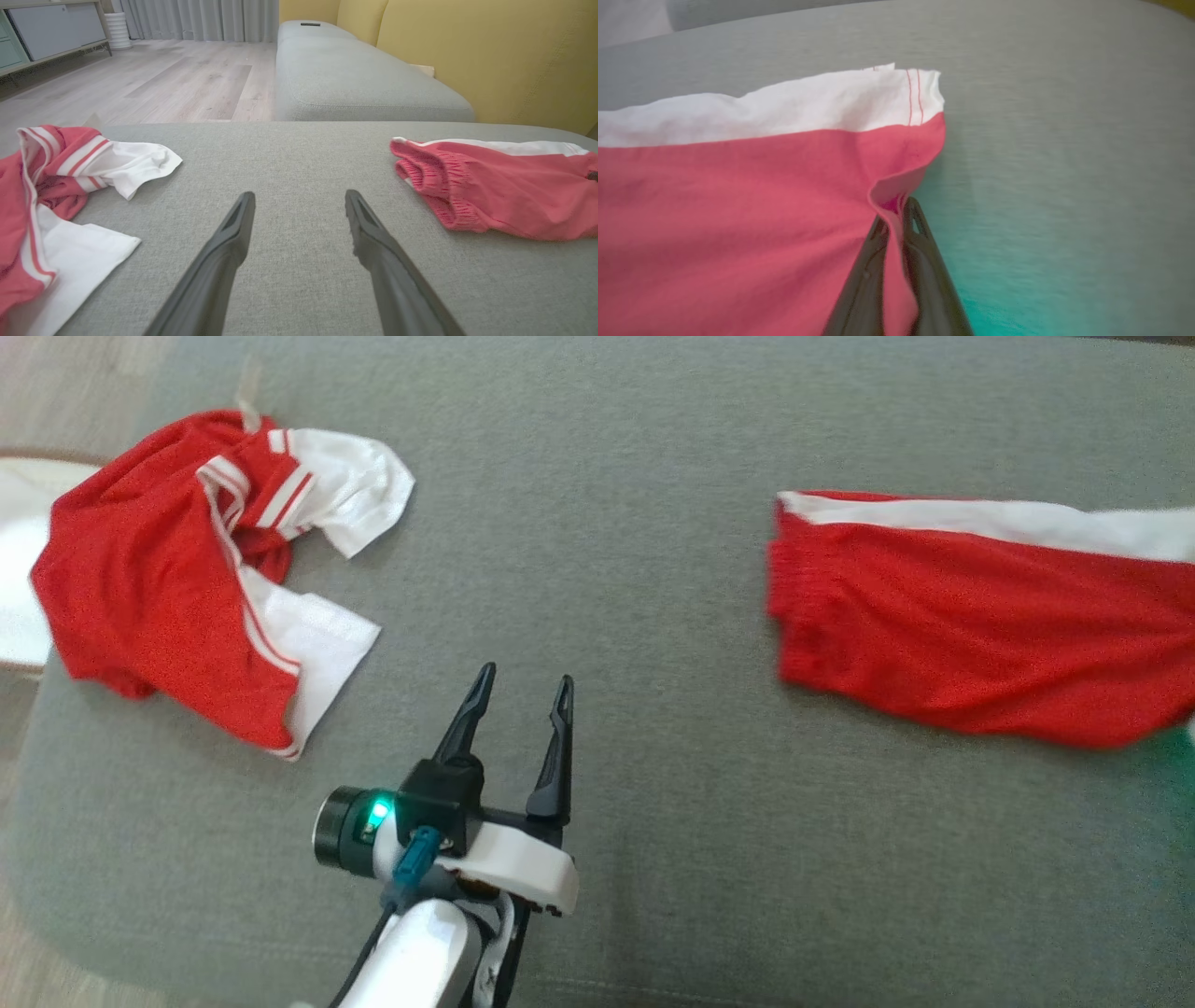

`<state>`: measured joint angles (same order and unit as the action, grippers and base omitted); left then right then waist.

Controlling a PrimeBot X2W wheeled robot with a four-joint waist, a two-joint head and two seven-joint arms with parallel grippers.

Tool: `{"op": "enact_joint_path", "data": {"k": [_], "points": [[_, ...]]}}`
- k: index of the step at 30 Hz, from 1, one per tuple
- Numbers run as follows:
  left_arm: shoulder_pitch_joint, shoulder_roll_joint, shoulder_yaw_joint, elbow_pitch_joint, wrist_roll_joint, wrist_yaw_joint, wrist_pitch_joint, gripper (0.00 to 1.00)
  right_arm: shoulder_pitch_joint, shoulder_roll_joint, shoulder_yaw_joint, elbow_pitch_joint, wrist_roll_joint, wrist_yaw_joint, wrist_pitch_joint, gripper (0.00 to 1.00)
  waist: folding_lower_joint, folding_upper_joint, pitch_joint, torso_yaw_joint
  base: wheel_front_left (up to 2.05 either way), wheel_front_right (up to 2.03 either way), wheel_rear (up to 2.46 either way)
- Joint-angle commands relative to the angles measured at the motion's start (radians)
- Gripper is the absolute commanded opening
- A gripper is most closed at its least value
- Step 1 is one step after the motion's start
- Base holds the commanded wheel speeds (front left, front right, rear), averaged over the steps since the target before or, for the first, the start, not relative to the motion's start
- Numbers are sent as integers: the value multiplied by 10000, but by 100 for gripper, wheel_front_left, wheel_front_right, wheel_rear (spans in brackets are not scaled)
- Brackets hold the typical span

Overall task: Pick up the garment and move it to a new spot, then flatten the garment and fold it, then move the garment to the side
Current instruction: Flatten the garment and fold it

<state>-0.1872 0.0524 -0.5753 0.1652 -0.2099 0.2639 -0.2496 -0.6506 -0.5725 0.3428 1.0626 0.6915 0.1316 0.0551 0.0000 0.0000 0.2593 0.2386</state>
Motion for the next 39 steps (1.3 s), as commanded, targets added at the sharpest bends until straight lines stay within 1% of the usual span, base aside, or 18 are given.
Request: {"op": "enact_joint_path", "data": {"k": [1, 5, 10, 12, 15, 20, 24, 28, 35, 36, 37, 39], "points": [[-116, -21, 334, -269, 27, 35, -122, 100, -62, -556, 18, 85, -128, -9, -146, 0, 0, 0, -148, -206, 0, 0, 0], [-6, -21, 381, -222, -58, -18, -122, 100, -387, -1005, 14, 606, -736, -9, -469, 0, 0, 0, -382, -538, 0, 0, 0], [57, -21, 378, -116, -110, -40, -122, 100, -675, -894, 252, 427, -1169, -9, -825, 0, 0, 0, -720, -823, 0, 0, 0], [92, -22, 389, -68, -146, -32, -122, 100, -799, -724, 380, 179, -1299, -9, -928, 0, 0, 0, -887, -914, 0, 0, 0], [164, -22, 384, 16, -179, -32, -122, 100, -937, -301, 500, -365, -1249, -9, -922, 0, 0, 0, -1137, -990, 0, 0, 0], [317, -22, 417, 109, -210, -94, -122, 100, -968, 407, 794, -1664, -1075, -9, -666, 0, 0, 0, -1422, -1001, 0, 0, 0], [389, -22, 413, 125, -247, -149, -122, 100, -792, 899, 1057, -2789, -1053, -9, -303, 0, 0, 0, -1513, -852, 0, 0, 0], [391, -22, 389, 113, -293, -160, -122, 100, -548, 1274, 1359, -3706, -1145, -9, 302, 0, 0, 0, -1474, -630, 0, 0, 0], [294, -22, 231, 62, -468, -106, -122, 100, -60, 1790, 1711, -4480, -1264, -9, 1083, 0, 0, 0, -1243, -289, 0, 0, 0], [272, -22, 208, 77, -528, -74, -122, 100, 133, 1939, 1766, -4709, -1236, -9, 1238, 42, 0, 0, -1184, -241, 0, 0, 0], [264, -22, 206, 88, -546, -57, -122, 100, 235, 2031, 1707, -4814, -1179, -9, 1260, 99, 0, 0, -1171, -232, 0, 0, 0], [257, -22, 204, 104, -570, -34, -122, 100, 435, 2217, 1506, -5118, -989, -9, 1186, 100, 0, 0, -1155, -226, 0, 0, 0]]}}
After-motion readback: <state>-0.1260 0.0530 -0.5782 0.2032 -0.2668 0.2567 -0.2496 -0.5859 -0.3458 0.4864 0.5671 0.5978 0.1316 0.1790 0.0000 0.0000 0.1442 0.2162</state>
